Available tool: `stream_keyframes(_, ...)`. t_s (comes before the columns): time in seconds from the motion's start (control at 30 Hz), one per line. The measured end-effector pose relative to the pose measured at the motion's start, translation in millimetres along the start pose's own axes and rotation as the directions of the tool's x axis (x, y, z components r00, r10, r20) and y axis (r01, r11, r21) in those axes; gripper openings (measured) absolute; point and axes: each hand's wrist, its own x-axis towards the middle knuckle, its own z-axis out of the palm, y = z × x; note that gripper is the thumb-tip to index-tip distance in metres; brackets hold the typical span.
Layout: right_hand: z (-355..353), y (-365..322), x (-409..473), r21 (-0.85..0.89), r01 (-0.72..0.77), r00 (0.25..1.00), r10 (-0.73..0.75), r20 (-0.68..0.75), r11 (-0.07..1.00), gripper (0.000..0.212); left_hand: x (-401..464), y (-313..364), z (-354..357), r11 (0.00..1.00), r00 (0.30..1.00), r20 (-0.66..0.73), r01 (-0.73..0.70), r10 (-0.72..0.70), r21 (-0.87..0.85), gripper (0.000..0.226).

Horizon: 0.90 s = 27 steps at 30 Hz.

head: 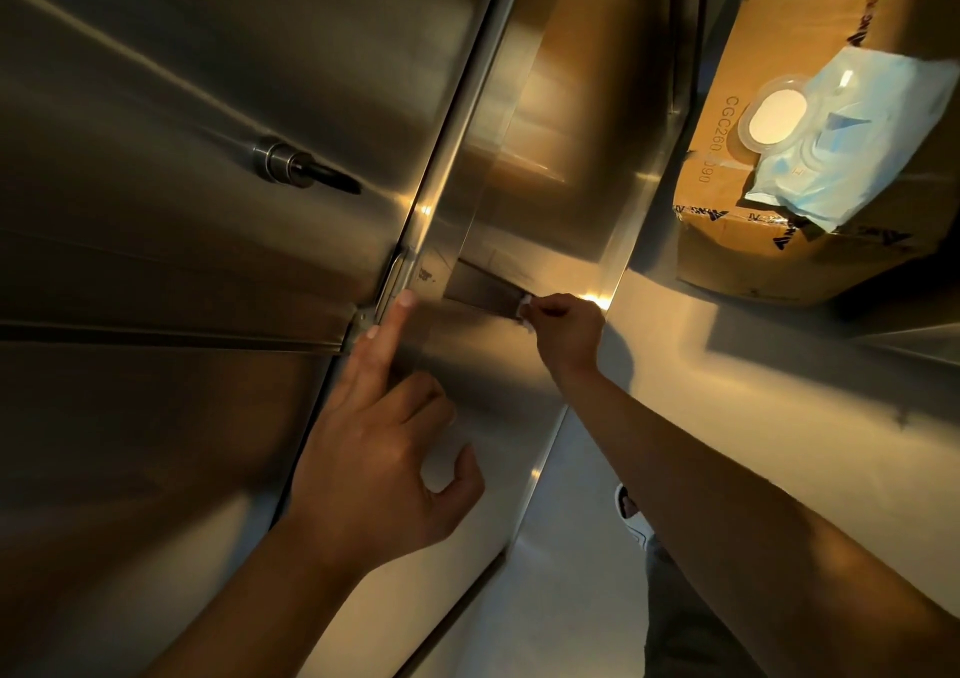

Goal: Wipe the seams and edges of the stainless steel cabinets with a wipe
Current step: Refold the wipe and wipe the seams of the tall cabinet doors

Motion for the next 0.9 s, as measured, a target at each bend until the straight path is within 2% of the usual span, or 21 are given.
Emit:
stream_keyframes(0.1,3.2,6.6,4.1,-0.058,0.001,1.000,-0.001,0.003,0.998,0.007,0.5,-0.5,-0.3,1.000,1.000,-0.003,-0.006,0.006,0.004,0.021)
stream_keyframes(0.2,2.4,-18.1,-17.6,-0.036,0.062,0.998,-0.062,-0.009,0.997,0.014,0.4,-0.6,-0.6,1.000,1.000,0.005,-0.007,0.007,0.008,0.021)
stream_keyframes(0.27,3.4,-45.7,-38.3,0.055,0.175,0.985,-0.175,-0.008,0.983,0.009,0.6,0.2,-1.1,1.000,1.000,0.000,-0.011,0.011,0.003,0.021)
stream_keyframes(0.37,6.8,-96.1,-70.6,0.240,0.382,0.920,-0.393,-0.004,0.892,0.005,1.2,1.2,-1.8,1.000,1.000,-0.003,-0.007,0.007,0.007,0.022)
stream_keyframes(0.47,10.9,-118.8,-82.5,0.290,0.427,0.894,-0.448,0.009,0.857,0.010,1.1,1.4,-2.1,1.000,1.000,0.015,0.004,-0.004,0.012,0.022)
stream_keyframes(0.6,7.7,-95.0,-70.7,0.279,0.412,0.906,-0.421,-0.031,0.867,0.009,0.7,1.8,-2.4,0.998,0.998,0.060,0.005,-0.009,0.063,0.021)
stream_keyframes(0.77,3.2,-37.6,-33.9,0.121,0.201,0.979,-0.201,-0.011,0.972,0.009,0.1,3.4,-0.9,0.999,0.999,0.024,0.022,-0.023,0.044,0.018)
stream_keyframes(0.9,3.5,-17.7,-20.7,0.116,0.259,0.964,-0.264,0.023,0.959,0.006,2.4,8.9,6.9,0.998,0.996,-0.067,0.057,-0.054,0.040,0.017)
